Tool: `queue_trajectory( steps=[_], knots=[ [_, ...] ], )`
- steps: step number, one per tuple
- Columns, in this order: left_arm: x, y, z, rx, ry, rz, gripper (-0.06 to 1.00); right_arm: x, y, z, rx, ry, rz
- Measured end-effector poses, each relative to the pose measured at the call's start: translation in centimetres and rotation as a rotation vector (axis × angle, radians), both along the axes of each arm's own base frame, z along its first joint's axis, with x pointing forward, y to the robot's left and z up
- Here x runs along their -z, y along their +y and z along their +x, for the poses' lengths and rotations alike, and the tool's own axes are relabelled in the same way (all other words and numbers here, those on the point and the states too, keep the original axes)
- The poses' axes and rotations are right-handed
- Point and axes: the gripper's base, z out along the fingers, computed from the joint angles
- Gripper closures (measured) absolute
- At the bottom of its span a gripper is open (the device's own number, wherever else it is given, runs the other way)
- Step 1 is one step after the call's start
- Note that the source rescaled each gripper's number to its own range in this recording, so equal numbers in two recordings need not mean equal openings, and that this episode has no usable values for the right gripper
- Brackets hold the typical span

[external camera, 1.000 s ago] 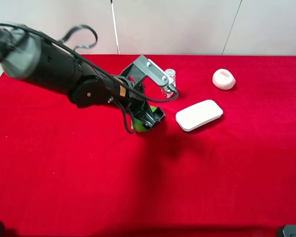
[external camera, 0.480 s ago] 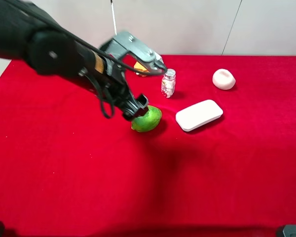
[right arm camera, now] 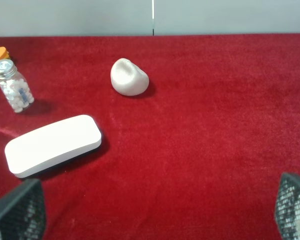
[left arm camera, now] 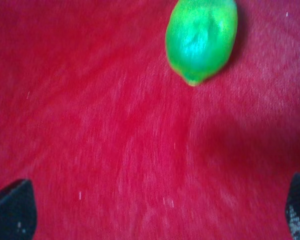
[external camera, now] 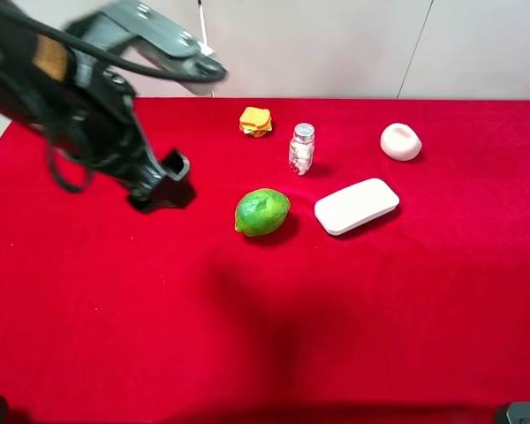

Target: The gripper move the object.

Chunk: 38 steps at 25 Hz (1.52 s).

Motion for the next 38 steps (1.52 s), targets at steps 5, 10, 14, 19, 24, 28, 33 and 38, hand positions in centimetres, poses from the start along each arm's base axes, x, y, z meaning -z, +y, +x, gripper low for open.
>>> queue_trajectory(
  steps=[5,10,14,19,24,28,33,38],
  knots=[
    [-1.7,2.2,-2.0,-0.04,0.052,0.04,-0.06,0.0,0.0,0.0,0.0,-0.001,0.001],
    [-2.5,4.6,-4.4,-0.06,0.106,0.096,-0.06,0.0,0.0,0.0,0.0,-0.001,0.001],
    [-1.6,6.8,-6.6,-0.067,0.131,0.121,-0.06,0.0,0.0,0.0,0.0,-0.001,0.001],
    [0.3,9.1,-8.9,-0.081,0.142,0.123,-0.06,0.0,0.0,0.0,0.0,-0.001,0.001],
    [1.8,10.9,-10.7,-0.116,0.147,0.103,-0.06,0.0,0.0,0.0,0.0,-0.001,0.001],
    [2.6,11.8,-11.6,-0.119,0.137,0.089,-0.06,0.0,0.0,0.0,0.0,0.0,0.001],
    [2.7,12.0,-11.8,-0.118,0.12,0.07,-0.06,0.0,0.0,0.0,0.0,0.0,0.001],
    [2.7,12.0,-11.8,-0.119,0.119,0.068,-0.06,0.0,0.0,0.0,0.0,0.0,0.001]
  ],
)
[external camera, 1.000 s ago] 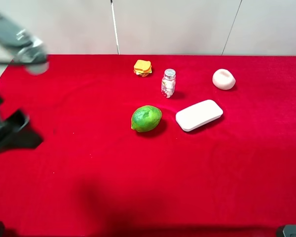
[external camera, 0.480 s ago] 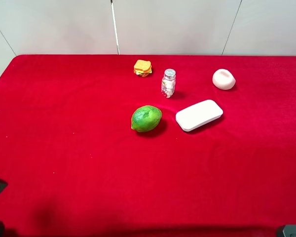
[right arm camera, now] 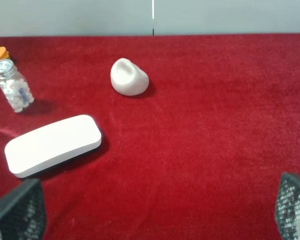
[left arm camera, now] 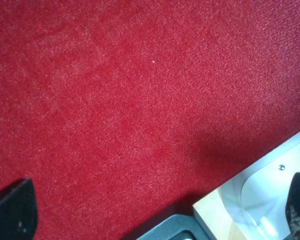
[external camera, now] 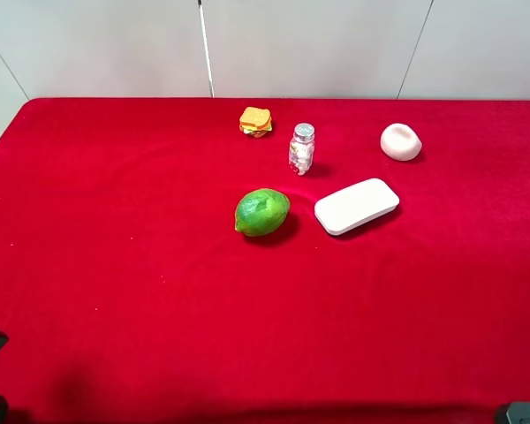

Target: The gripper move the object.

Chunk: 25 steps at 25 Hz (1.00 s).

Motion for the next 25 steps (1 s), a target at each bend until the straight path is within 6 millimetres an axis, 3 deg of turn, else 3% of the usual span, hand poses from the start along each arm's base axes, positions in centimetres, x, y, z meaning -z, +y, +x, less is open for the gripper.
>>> queue_trajectory(
  steps=[10,25],
  knots=[
    [-0.3,1.2,0.3,-0.116,-0.006,-0.043,-0.06,0.0,0.0,0.0,0.0,0.0,0.0],
    [-2.6,4.8,-4.8,-0.391,-0.409,-0.24,-0.06,0.0,0.0,0.0,0.0,-0.001,0.0]
  ],
)
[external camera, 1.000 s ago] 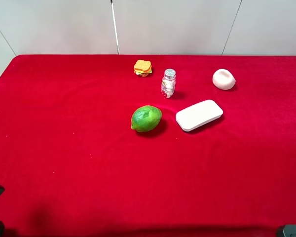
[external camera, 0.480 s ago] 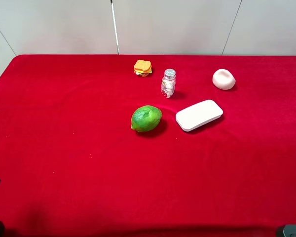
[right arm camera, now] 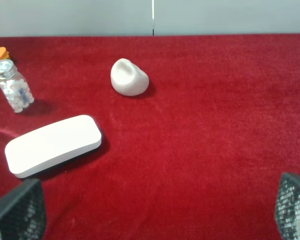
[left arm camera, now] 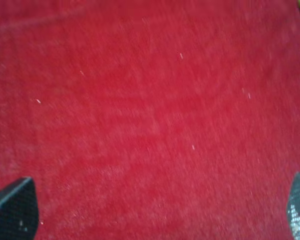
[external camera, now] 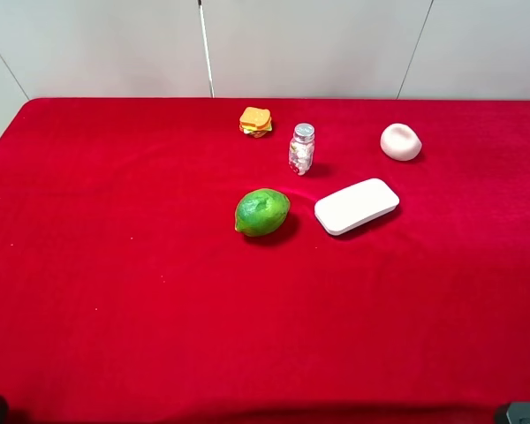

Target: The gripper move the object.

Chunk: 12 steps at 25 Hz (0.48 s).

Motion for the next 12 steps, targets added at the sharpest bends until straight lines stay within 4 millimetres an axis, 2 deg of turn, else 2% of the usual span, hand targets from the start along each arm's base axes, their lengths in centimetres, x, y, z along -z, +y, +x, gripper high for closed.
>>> queue_trajectory(
  steps=[12],
  knots=[
    [-0.2,0.5,-2.6,-0.028,-0.173,-0.032,-0.06,0.0,0.0,0.0,0.0,0.0,0.0]
  ],
)
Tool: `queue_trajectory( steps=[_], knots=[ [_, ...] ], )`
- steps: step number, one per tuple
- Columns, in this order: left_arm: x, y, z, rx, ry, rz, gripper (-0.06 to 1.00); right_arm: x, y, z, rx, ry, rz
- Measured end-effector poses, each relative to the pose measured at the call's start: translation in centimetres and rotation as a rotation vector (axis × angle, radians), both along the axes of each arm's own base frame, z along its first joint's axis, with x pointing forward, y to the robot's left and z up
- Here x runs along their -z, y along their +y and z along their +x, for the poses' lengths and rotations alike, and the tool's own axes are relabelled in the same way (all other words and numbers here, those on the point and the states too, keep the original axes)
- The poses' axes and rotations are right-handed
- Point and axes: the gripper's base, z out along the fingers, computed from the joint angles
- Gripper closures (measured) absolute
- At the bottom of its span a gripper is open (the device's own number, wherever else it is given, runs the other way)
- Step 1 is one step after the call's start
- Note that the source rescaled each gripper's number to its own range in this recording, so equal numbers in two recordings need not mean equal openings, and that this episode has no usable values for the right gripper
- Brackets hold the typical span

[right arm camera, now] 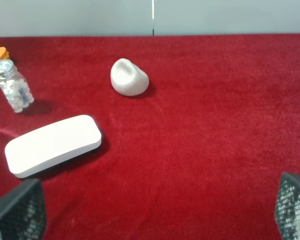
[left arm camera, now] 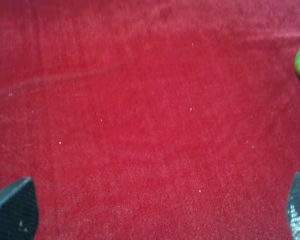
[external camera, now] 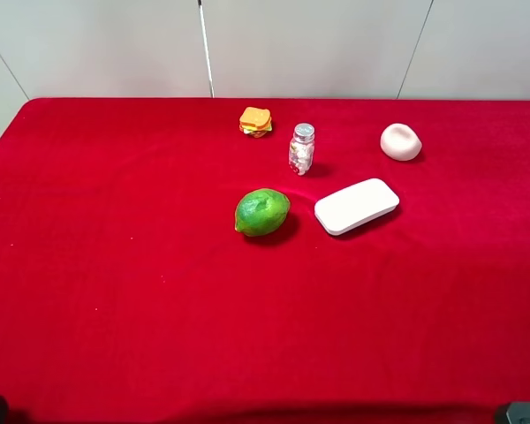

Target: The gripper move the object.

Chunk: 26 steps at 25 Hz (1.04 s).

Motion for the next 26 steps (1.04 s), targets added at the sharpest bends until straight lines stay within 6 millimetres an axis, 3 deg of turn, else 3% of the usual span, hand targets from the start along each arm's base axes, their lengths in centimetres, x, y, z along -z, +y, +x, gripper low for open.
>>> queue_trajectory(
  steps=[26],
  knots=[
    [0.0,0.0,0.0,0.0,0.0,0.001,-0.06,0.0,0.0,0.0,0.0,0.0,0.0]
  ],
)
